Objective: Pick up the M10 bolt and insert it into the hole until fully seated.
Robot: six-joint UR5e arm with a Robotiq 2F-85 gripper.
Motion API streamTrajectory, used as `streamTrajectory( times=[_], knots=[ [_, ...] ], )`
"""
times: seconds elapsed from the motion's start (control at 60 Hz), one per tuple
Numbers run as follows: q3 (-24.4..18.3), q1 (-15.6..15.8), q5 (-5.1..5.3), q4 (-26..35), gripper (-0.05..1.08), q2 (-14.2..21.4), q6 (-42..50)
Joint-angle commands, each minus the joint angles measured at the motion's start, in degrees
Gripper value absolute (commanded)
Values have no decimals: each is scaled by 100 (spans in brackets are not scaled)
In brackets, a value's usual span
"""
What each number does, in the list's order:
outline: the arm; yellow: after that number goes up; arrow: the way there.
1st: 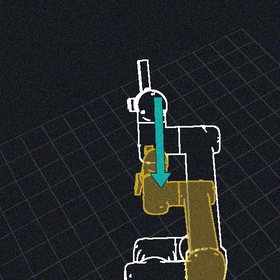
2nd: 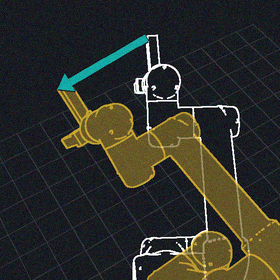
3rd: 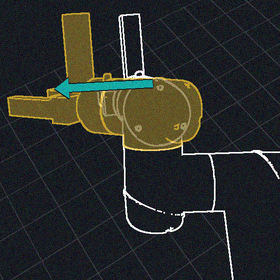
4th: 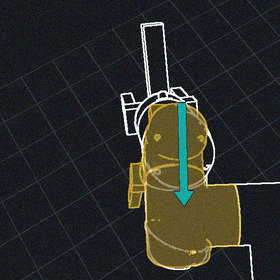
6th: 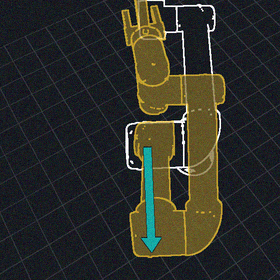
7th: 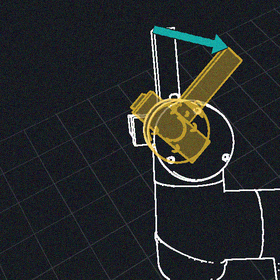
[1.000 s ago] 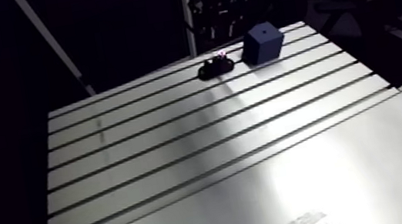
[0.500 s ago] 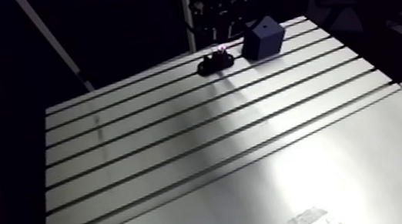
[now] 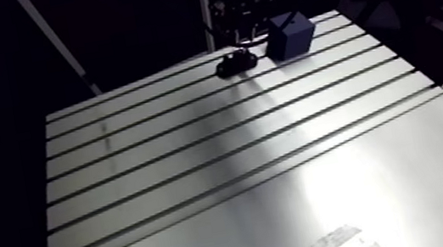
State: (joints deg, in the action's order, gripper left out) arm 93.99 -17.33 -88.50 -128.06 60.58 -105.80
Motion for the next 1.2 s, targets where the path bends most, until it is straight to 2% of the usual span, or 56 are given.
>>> streamTrajectory(
  times=[0.017, 1.05, 1.2],
  knots=[
    [-24, 1, -5, -5, 58, -51, -7],
    [-103, 9, -31, -5, 57, -254, 11],
    [-113, 17, -100, 2, 60, -245, 11]
  ],
)
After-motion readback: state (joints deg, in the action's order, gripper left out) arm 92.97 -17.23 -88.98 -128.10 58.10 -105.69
